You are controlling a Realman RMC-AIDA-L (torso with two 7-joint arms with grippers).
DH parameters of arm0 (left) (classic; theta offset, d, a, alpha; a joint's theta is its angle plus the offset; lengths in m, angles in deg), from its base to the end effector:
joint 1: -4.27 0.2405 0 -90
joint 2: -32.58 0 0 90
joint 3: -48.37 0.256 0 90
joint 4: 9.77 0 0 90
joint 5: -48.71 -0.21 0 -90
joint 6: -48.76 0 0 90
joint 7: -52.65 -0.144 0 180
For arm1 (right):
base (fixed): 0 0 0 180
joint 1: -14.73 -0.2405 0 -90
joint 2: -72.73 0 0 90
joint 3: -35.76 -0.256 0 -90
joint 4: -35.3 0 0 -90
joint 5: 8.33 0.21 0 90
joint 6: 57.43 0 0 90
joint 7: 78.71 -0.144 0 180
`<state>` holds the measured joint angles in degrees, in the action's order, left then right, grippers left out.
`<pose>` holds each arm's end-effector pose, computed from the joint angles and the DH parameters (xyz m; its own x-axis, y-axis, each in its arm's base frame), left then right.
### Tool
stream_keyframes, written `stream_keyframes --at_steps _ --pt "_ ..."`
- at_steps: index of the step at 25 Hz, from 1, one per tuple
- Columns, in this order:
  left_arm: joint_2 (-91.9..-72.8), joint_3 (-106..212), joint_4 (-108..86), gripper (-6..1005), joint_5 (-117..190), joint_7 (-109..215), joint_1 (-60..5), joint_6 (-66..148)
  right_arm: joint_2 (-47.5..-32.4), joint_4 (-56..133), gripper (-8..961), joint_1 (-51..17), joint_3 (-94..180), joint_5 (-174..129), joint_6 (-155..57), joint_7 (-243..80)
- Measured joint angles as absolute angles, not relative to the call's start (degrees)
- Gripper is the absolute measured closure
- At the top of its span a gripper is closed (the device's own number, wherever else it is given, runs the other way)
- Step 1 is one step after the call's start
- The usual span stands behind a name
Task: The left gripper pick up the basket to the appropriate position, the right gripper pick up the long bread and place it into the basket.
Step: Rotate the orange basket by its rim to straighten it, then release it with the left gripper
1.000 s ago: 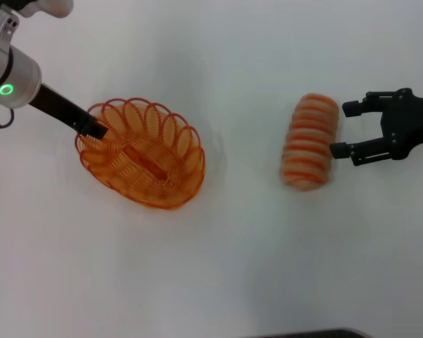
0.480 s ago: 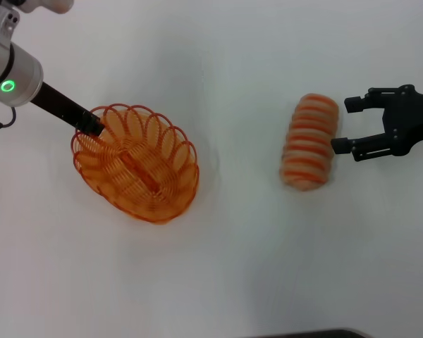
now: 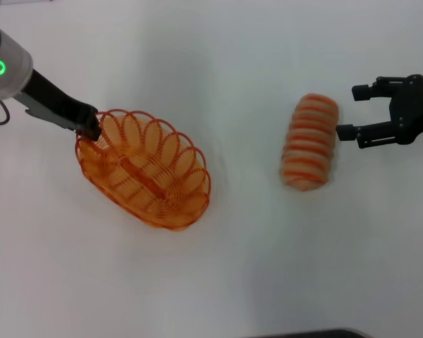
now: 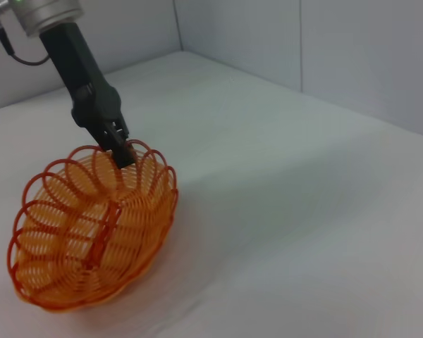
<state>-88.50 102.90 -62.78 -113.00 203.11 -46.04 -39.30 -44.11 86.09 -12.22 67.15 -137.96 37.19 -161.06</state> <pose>-0.1992 0.3951 -0.0018 0.4720 0.8740 -0.1150 0.7649 -0.4709 -0.4394 0.3042 0.3165 0.0579 0.8722 -0.3784 -0.3099 -0.4634 -0.8421 -0.2759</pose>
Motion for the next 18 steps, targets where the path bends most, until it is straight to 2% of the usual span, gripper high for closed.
stream_keyframes --at_steps 6,13,18 --pt "-88.45 92.5 -63.2 891 -111.3 203.9 -47.1 -43.4 -43.96 86.1 28 -13.0 66.8 -138.0 36.8 -161.2" --pt "-88.51 88.2 -63.6 906 -109.5 205.3 -45.4 -45.1 -43.9 86.1 29 -13.7 66.7 -138.0 35.9 -163.1" --pt "-90.75 86.7 -65.8 905 -106.6 206.1 -42.1 -43.0 -43.93 86.1 29 -13.8 65.2 -138.0 35.3 -163.3"
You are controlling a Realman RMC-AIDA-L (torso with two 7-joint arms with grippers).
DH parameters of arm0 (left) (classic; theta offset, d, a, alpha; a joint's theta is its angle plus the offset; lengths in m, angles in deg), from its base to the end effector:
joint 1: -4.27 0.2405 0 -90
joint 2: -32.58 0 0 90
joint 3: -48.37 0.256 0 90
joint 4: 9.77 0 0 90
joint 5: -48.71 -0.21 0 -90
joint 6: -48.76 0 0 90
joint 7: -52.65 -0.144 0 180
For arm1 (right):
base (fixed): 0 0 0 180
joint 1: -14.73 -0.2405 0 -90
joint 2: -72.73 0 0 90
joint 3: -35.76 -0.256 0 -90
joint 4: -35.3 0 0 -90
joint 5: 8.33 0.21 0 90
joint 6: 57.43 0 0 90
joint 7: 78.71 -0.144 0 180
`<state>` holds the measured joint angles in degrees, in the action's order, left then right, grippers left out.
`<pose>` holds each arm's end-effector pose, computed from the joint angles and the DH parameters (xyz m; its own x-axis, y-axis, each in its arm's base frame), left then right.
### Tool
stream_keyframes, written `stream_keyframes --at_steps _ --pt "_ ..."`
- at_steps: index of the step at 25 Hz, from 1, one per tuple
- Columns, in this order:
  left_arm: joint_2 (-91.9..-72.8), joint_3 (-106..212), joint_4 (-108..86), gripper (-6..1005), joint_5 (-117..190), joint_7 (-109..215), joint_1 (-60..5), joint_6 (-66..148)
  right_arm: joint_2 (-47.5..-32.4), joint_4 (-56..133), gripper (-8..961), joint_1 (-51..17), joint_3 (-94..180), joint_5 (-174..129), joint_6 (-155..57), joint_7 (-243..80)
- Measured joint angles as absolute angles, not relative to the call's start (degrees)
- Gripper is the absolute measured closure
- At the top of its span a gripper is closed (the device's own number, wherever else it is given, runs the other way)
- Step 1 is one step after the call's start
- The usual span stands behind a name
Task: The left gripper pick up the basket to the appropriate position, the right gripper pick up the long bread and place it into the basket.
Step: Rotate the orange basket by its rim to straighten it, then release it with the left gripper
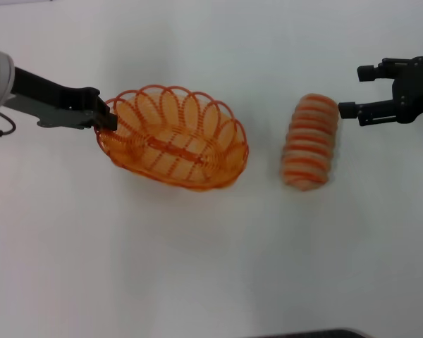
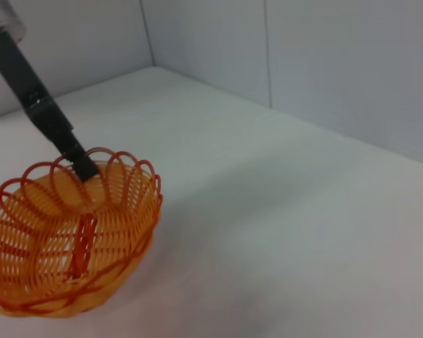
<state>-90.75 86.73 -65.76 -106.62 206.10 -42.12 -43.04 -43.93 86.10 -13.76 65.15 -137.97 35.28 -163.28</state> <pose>-0.2132 0.3796 0.0096 0.2508 0.9598 0.1264 0.9530 -0.2218 -0.2064 0.3012 0.3288 0.0650 0.8548 -0.3929 -0.3390 -0.4961 -0.8104 -0.3117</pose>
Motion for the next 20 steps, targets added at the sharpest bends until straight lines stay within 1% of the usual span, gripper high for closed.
stream_keyframes --at_steps 1,4,7,9,11,14,20 --pt "-91.19 86.9 -66.3 906 -105.8 206.2 -41.2 -42.2 -43.96 86.1 29 -13.8 64.8 -138.0 35.2 -163.3" --pt "-91.65 87.8 -66.1 906 -101.8 206.2 -38.3 -40.0 -43.97 86.1 28 -13.8 63.6 -137.6 35.1 -163.3" --pt "-91.75 90.0 -65.6 907 -97.5 206.3 -35.3 -36.8 -43.95 86.1 28 -13.7 62.7 -137.2 35.1 -163.3" --pt "-91.75 90.0 -65.6 907 -97.5 206.3 -35.3 -36.8 -43.94 86.1 28 -13.7 62.3 -137.0 35.1 -163.1" --pt "-91.57 93.9 -65.3 908 -92.7 206.3 -31.7 -32.5 -43.92 86.1 29 -13.6 62.3 -136.7 34.9 -163.0" --pt "-91.82 96.3 -65.1 908 -91.7 206.4 -30.0 -29.8 -43.91 86.1 29 -13.5 62.1 -136.2 34.6 -163.0" --pt "-91.95 99.0 -63.0 905 -89.9 206.9 -28.9 -25.2 -43.97 86.1 28 -13.4 61.7 -135.6 34.2 -162.9"
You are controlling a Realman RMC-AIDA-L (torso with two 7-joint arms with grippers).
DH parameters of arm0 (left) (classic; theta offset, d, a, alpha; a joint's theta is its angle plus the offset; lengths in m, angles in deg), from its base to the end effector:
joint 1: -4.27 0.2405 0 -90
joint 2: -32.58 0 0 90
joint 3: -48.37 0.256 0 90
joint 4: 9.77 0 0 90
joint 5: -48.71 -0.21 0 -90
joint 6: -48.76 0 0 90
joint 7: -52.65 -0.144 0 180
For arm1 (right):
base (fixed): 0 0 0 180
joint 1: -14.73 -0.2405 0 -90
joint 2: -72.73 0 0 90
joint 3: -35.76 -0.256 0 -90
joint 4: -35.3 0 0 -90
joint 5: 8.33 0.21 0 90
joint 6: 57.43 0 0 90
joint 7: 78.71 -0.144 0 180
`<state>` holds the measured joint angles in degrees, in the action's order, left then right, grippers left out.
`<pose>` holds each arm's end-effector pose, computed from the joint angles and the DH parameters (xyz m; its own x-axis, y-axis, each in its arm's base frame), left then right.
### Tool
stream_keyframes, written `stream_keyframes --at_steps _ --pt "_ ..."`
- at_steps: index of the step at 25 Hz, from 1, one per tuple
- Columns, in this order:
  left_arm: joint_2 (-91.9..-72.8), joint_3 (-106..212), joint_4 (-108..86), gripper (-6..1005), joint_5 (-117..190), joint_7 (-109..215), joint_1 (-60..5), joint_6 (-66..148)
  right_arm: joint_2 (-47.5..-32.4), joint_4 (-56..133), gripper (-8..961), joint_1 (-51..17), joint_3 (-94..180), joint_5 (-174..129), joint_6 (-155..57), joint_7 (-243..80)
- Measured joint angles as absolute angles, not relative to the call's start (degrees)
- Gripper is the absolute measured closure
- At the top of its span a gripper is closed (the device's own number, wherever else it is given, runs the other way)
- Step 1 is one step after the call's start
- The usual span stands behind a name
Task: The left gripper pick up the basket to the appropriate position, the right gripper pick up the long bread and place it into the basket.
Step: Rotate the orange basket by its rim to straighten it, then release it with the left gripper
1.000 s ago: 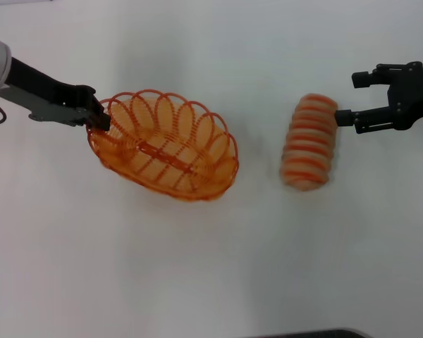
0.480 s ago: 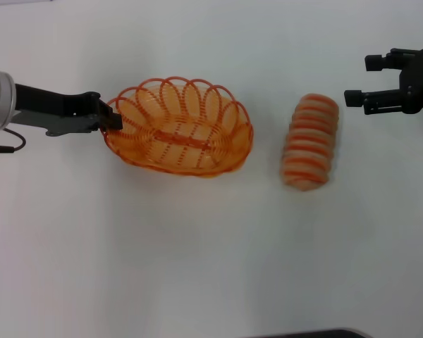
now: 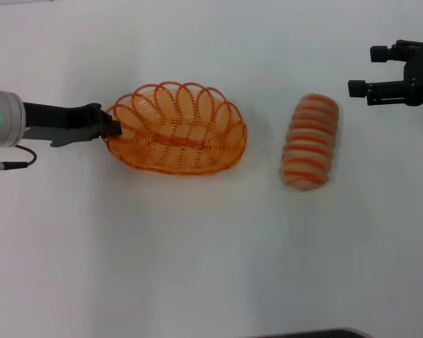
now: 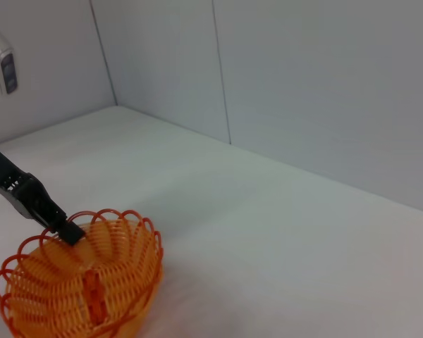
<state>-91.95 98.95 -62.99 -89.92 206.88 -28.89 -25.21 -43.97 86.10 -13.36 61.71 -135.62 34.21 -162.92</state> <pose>-0.2550 0.3632 -0.0226 0.1384 0.9340 0.3295 0.9868 -0.1017 -0.1263 0.3049 0.3313 0.0758 0.8295 -0.3792 -0.4101 -0.5288 -0.7696 -0.3578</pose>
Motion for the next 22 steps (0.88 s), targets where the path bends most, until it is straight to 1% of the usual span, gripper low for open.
stream_keyframes --at_steps 10,22 --pt "-91.96 99.3 -62.4 863 -88.8 207.0 -28.0 -21.2 -44.39 86.0 29 -13.1 61.7 -135.6 33.8 -162.8" --pt "-91.97 99.4 -61.4 812 -87.4 207.2 -26.7 -20.2 -44.52 86.0 28 -13.1 61.6 -135.6 33.2 -162.7"
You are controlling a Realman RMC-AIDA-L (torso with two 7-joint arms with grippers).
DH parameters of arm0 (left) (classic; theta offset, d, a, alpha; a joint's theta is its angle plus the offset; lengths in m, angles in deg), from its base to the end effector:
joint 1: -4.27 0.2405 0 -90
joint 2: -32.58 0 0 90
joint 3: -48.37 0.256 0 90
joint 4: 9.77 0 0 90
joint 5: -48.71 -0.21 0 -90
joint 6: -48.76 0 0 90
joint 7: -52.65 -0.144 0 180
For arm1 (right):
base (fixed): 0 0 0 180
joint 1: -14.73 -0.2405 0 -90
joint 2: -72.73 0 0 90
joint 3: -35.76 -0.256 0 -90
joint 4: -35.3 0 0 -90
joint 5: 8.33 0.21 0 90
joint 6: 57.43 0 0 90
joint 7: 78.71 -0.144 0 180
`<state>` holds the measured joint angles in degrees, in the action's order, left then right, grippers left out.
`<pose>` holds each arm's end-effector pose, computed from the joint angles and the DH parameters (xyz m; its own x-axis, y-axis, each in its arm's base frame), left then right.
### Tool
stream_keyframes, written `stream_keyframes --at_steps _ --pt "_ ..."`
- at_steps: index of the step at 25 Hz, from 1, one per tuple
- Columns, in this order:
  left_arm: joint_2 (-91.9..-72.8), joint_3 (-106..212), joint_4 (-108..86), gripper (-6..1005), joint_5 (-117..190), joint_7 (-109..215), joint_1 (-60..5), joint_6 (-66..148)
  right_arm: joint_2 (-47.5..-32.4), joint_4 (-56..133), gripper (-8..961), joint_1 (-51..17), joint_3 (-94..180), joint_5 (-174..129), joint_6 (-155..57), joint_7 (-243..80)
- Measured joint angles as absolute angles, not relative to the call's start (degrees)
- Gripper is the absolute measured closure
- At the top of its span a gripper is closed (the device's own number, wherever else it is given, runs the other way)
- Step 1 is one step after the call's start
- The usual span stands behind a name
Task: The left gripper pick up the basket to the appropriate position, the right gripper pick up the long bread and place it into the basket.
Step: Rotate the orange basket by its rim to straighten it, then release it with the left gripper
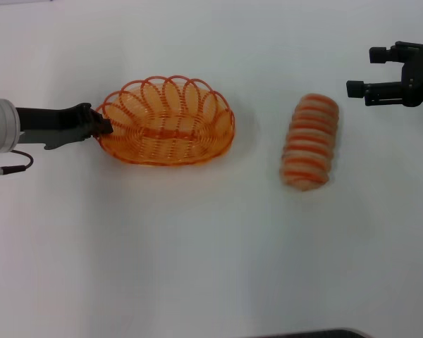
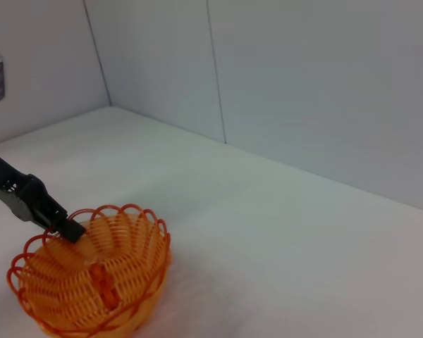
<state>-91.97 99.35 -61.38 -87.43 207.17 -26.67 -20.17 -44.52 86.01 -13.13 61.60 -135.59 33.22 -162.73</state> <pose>-0.2705 0.3618 -0.0243 0.0773 0.9137 0.3990 0.9930 -0.0347 -0.1129 0.3066 0.3310 0.0724 0.8251 -0.3835 -0.4149 -0.5371 -0.7604 -0.3651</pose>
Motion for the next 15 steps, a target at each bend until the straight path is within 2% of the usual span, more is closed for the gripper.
stream_keyframes --at_steps 15 --pt "-91.66 99.4 -61.5 749 -87.4 207.1 -27.0 -22.2 -44.52 86.0 29 -13.1 61.8 -136.0 32.9 -162.7"
